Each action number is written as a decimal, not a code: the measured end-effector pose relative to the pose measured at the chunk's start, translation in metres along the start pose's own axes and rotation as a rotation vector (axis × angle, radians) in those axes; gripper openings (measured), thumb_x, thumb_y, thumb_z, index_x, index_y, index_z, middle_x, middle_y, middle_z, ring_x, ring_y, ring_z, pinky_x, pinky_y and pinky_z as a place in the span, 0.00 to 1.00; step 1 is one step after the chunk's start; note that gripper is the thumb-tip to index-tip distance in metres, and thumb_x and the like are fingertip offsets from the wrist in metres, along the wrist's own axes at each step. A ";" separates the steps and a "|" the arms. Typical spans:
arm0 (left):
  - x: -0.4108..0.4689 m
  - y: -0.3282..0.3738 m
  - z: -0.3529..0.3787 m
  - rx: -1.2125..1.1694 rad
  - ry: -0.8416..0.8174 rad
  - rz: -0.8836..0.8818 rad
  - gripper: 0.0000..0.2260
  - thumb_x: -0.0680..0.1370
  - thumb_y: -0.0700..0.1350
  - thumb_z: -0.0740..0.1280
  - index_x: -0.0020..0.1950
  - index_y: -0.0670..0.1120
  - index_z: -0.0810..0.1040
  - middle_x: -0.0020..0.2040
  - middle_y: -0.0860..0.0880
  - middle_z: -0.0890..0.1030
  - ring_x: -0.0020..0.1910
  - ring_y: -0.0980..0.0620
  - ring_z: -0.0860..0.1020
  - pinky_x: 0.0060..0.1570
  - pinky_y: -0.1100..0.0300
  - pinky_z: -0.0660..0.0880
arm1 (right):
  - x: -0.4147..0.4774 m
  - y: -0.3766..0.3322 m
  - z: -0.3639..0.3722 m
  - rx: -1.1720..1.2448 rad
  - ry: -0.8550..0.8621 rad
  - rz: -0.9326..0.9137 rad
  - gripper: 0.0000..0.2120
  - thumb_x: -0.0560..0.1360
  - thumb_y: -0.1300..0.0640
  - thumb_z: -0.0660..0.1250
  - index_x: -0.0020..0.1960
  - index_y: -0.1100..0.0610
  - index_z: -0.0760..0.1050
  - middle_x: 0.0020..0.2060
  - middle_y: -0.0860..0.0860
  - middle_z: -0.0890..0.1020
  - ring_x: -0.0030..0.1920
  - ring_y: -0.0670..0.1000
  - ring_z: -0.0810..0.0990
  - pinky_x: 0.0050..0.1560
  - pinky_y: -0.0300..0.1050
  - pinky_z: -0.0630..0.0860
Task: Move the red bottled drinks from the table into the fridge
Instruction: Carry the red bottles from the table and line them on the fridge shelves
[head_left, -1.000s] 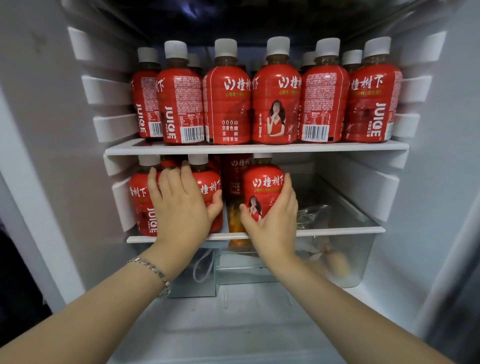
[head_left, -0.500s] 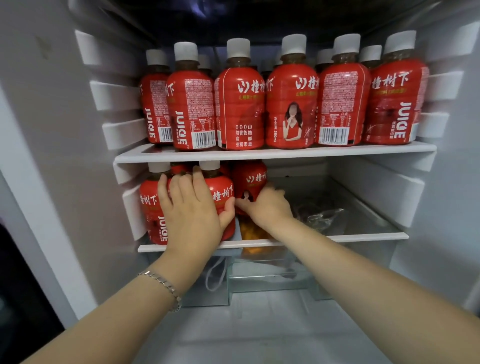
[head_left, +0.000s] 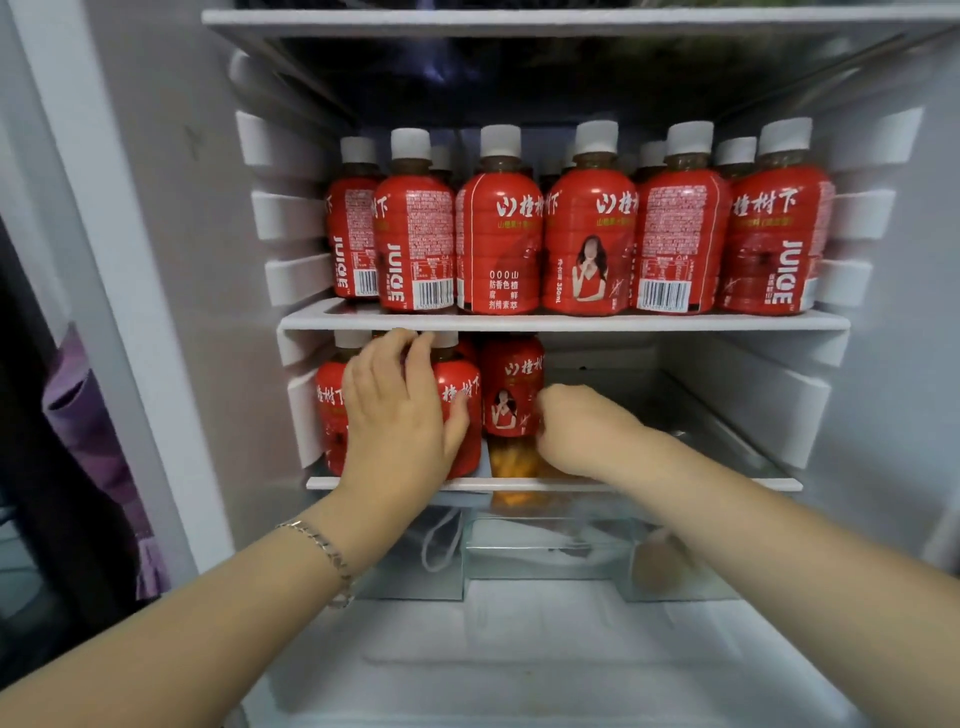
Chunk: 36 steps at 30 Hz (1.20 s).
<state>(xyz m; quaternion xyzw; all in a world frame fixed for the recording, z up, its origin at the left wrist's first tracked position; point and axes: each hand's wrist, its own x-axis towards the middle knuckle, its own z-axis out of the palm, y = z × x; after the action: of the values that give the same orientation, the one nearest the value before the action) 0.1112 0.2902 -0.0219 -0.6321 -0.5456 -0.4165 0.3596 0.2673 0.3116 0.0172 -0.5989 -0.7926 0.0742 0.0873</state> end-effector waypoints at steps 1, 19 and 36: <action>0.003 0.000 -0.008 -0.079 0.031 0.006 0.21 0.73 0.49 0.61 0.62 0.40 0.67 0.59 0.42 0.65 0.58 0.43 0.65 0.60 0.49 0.65 | -0.013 -0.001 -0.008 -0.036 0.037 -0.029 0.11 0.76 0.59 0.61 0.57 0.57 0.75 0.52 0.55 0.80 0.49 0.55 0.79 0.48 0.46 0.77; 0.150 -0.017 -0.027 -0.450 -0.274 -0.522 0.33 0.75 0.61 0.64 0.73 0.44 0.62 0.70 0.43 0.65 0.70 0.42 0.59 0.67 0.48 0.61 | 0.001 -0.010 -0.113 -0.135 0.691 -0.023 0.29 0.73 0.34 0.59 0.71 0.42 0.60 0.66 0.58 0.64 0.69 0.60 0.58 0.67 0.53 0.58; 0.048 0.017 -0.067 -0.839 0.433 -0.221 0.24 0.68 0.49 0.68 0.60 0.47 0.65 0.55 0.57 0.65 0.55 0.63 0.67 0.58 0.70 0.65 | -0.049 0.022 0.018 0.215 1.212 -0.738 0.17 0.67 0.50 0.69 0.54 0.50 0.71 0.62 0.53 0.61 0.70 0.38 0.55 0.71 0.31 0.56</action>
<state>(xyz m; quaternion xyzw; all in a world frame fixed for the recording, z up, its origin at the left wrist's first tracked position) 0.1216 0.2460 0.0486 -0.5596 -0.3073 -0.7582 0.1325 0.2973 0.2706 -0.0074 -0.2157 -0.7439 -0.2282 0.5899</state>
